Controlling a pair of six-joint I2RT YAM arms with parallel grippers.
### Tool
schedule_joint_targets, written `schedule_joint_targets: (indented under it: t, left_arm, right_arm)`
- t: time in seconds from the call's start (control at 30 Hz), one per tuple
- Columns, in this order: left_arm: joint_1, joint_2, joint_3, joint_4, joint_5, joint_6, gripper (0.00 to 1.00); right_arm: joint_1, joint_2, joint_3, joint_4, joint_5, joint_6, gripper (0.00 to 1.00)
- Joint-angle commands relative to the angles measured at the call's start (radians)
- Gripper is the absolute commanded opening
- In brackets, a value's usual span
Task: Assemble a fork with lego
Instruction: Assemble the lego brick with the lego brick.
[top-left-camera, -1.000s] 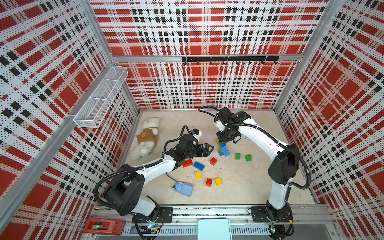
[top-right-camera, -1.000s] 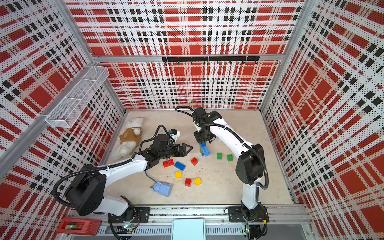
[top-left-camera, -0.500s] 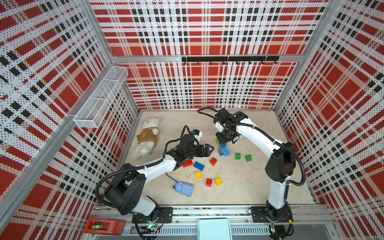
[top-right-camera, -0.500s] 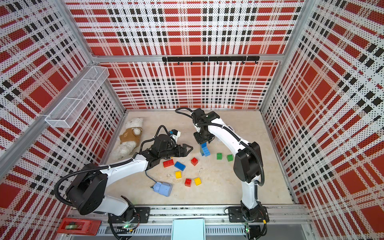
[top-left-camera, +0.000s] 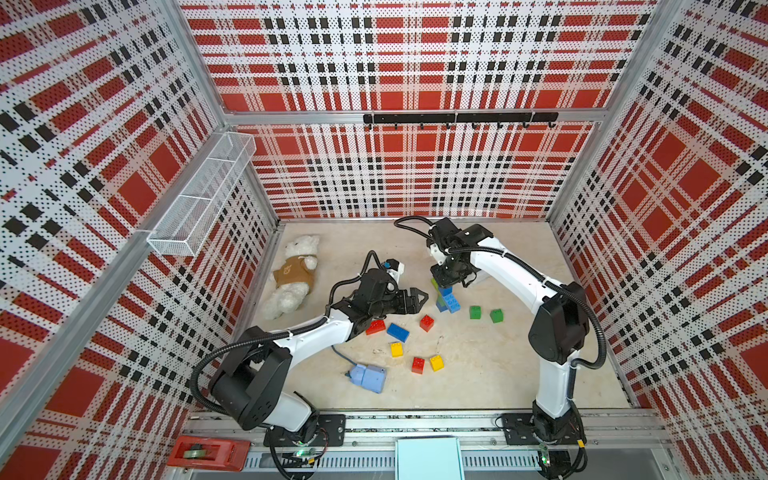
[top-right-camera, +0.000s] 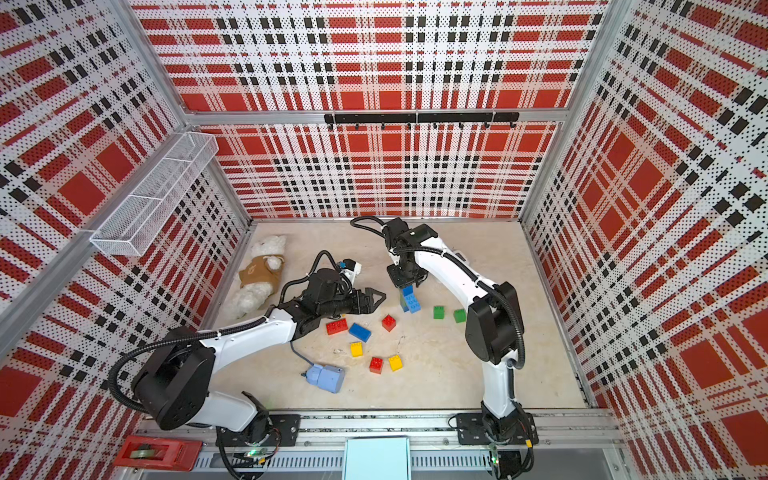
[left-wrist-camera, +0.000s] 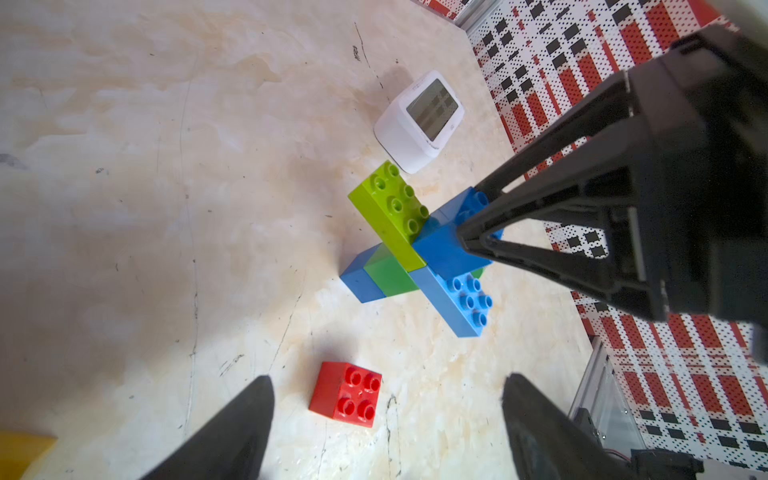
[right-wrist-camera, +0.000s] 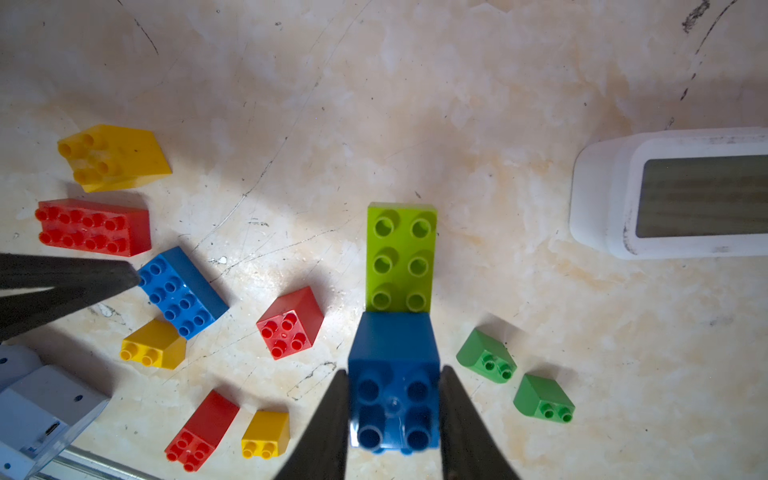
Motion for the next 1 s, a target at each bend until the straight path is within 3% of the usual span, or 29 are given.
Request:
schedule_joint_targets:
  t: [0.0,0.97]
  left_arm:
    - [-0.004,0.005,0.017,0.029,-0.008,0.003,0.89]
    - [-0.025,0.042,0.055,0.028,0.013,0.006,0.89]
  right_arm:
    - [-0.002,0.013,-0.037,-0.003,-0.005,-0.013,0.32]
    - [-0.007,-0.102,-0.107,0.072,-0.029,-0.016,0.31]
